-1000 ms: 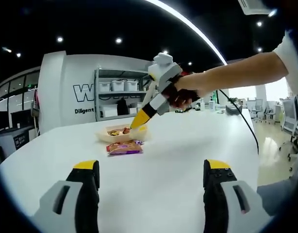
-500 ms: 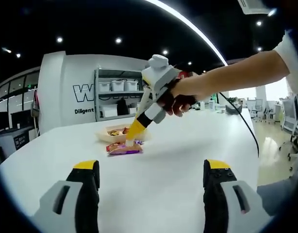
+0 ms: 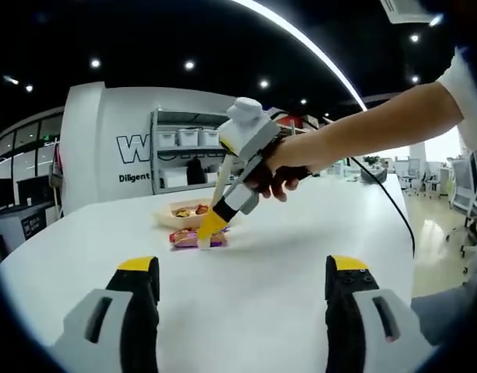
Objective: Place the target food into the container with the food tongs after gripping and lifting it, then release it inside without dropping or visibly crushing the food.
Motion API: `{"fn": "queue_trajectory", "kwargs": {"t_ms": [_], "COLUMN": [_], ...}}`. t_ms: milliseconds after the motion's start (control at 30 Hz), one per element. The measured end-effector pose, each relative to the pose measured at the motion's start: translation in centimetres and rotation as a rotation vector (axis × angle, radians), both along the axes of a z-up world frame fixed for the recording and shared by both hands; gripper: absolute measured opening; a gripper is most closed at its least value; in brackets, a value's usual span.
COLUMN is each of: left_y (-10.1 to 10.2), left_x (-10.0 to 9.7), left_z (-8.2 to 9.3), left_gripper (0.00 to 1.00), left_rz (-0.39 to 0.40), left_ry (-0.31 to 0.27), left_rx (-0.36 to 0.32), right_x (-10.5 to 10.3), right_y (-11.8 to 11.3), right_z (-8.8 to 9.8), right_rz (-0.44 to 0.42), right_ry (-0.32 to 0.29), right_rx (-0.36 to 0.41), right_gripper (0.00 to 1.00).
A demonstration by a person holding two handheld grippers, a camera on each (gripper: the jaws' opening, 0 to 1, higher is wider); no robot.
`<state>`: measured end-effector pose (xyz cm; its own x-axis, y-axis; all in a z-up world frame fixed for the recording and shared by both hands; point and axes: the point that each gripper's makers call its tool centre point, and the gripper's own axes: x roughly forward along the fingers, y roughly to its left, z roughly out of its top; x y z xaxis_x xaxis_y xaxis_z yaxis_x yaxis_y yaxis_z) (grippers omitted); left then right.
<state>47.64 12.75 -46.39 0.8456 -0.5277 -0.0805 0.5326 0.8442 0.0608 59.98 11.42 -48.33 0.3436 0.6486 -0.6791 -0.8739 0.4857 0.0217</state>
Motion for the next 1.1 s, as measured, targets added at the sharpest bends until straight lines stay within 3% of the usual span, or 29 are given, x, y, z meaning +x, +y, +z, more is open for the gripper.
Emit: {"fn": "queue_trajectory", "kwargs": {"t_ms": [200, 333, 433, 633, 767, 1100], "left_y": [0.0, 0.1, 0.1, 0.0, -0.1, -0.3], "left_x": [0.0, 0.1, 0.1, 0.1, -0.1, -0.4], "left_z": [0.0, -0.1, -0.2, -0.1, 0.0, 0.3], "left_gripper": [0.87, 0.86, 0.86, 0.86, 0.87, 0.87], "left_rz": [-0.001, 0.004, 0.006, 0.006, 0.007, 0.012], "left_ry": [-0.001, 0.004, 0.008, 0.005, 0.003, -0.004], "left_rx": [0.002, 0.002, 0.001, 0.002, 0.002, 0.003], "right_x": [0.2, 0.7, 0.7, 0.5, 1.6, 4.1], "right_y": [-0.5, -0.9, -1.1, -2.6, -4.7, -8.6], "right_z": [-0.3, -0.2, 0.0, 2.6, 5.1, 7.1], "right_rz": [-0.009, -0.086, -0.075, -0.078, -0.116, -0.183], "right_ry": [-0.004, 0.037, 0.045, 0.009, -0.012, -0.06], "right_rx": [-0.032, -0.007, -0.001, 0.039, 0.084, 0.081], "right_gripper": [0.16, 0.13, 0.14, 0.14, 0.14, 0.15]}}
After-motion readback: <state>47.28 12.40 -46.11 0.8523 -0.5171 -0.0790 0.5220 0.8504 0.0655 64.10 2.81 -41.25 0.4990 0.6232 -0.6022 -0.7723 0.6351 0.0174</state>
